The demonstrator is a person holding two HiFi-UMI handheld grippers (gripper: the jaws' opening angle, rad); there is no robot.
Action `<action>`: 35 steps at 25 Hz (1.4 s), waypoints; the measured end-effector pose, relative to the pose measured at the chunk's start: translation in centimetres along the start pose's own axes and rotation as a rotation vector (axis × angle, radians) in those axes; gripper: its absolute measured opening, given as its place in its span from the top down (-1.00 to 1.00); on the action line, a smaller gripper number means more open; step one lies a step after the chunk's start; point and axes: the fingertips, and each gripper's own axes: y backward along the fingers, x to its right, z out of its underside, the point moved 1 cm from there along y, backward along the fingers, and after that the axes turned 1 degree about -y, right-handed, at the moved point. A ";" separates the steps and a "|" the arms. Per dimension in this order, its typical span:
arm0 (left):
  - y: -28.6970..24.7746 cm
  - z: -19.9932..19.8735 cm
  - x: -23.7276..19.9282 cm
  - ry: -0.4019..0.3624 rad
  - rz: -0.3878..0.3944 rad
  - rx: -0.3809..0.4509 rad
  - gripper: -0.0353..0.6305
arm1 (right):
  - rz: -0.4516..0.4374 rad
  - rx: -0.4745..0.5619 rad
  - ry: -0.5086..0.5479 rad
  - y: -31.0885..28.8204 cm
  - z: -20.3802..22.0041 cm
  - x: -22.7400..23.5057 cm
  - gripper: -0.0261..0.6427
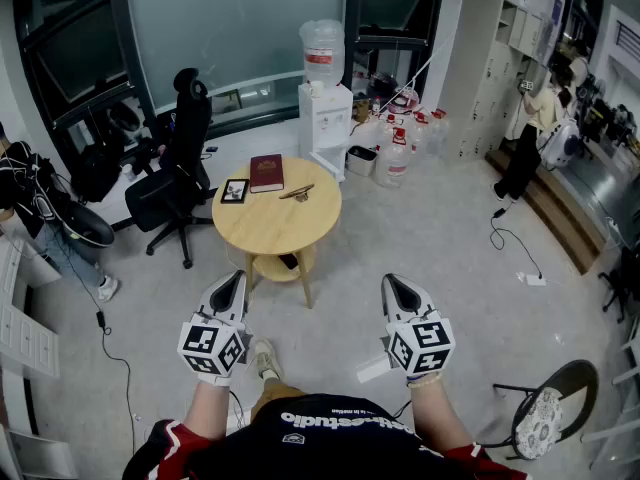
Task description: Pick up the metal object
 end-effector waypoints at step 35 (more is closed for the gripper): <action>3.5 -1.3 -0.3 -0.019 -0.016 0.033 0.84 | -0.178 0.053 0.022 0.9 -1.1 -4.8 0.84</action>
